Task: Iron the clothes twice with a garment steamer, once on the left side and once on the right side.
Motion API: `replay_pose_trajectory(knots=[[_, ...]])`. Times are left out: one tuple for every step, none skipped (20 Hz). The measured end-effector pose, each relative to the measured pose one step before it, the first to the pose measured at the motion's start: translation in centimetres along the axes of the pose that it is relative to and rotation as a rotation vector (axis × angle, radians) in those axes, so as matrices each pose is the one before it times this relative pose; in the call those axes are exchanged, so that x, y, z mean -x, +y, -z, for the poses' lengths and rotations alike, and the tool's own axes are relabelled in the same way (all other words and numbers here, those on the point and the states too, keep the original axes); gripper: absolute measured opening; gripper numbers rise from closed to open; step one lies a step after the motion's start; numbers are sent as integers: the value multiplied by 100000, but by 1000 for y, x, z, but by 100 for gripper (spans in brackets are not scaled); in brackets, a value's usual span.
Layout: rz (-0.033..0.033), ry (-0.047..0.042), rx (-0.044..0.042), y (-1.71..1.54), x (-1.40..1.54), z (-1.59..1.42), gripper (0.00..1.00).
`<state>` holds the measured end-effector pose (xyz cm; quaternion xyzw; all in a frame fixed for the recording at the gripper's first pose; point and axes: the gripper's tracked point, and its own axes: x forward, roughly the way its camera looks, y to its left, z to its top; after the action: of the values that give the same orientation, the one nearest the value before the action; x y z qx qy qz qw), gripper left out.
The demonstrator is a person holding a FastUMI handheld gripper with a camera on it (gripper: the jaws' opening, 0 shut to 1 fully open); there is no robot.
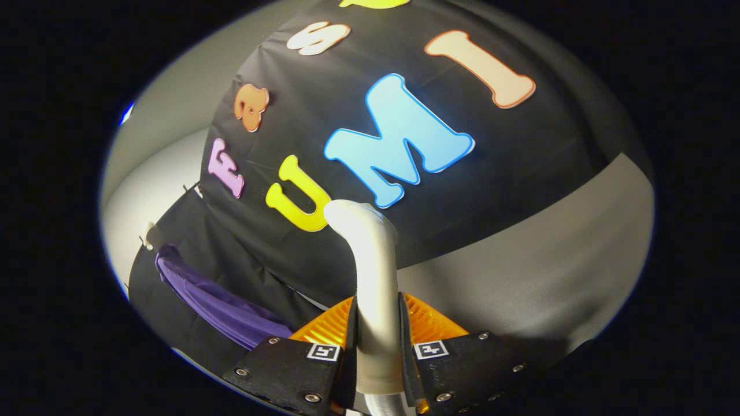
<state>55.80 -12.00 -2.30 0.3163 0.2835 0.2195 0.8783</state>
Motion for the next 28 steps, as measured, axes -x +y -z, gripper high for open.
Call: replay_pose_trajectory(knots=[[19,-863,2097,759,921,341,32],[-958,-1501,1090,1030,1188,634,32],[-1009,-1208,90,1071,1512,428,32],[1690,-5119,-310,755,1297,-224,32],[2885,-5440,3450,175,1219,-177,32],[2901,-4574,3275,343,1545,-418,32],[1314,-1841,2863,479,1513,70,32],[-171,-3643,1384,955,1776,-269,32],[-324,-2881,805,939,1728,-4,32],[205,-1150,1120,759,1481,380,32],[257,-1376,2082,913,1486,348,32],[-23,-1013,2308,1032,1708,750,32],[-201,-660,2660,1071,1572,619,32],[109,-1428,1851,1040,1419,446,32],[696,-2198,1435,878,1385,286,32],[1155,-1560,1879,778,1199,451,32],[1801,-1180,2097,684,1108,297,32],[1759,-1535,1743,717,1142,322,32],[1086,-422,2046,744,1136,528,32],[894,-238,1234,912,1175,544,32],[360,-815,1933,925,1008,407,32],[909,-1318,1868,798,1125,393,32],[1208,-729,1785,698,1075,496,32],[1014,-1307,1162,737,993,546,32],[662,-1125,1245,889,1166,570,32],[335,-381,1086,937,1068,840,32],[-16,571,888,766,866,833,32],[-71,1042,663,779,684,1040,32]])
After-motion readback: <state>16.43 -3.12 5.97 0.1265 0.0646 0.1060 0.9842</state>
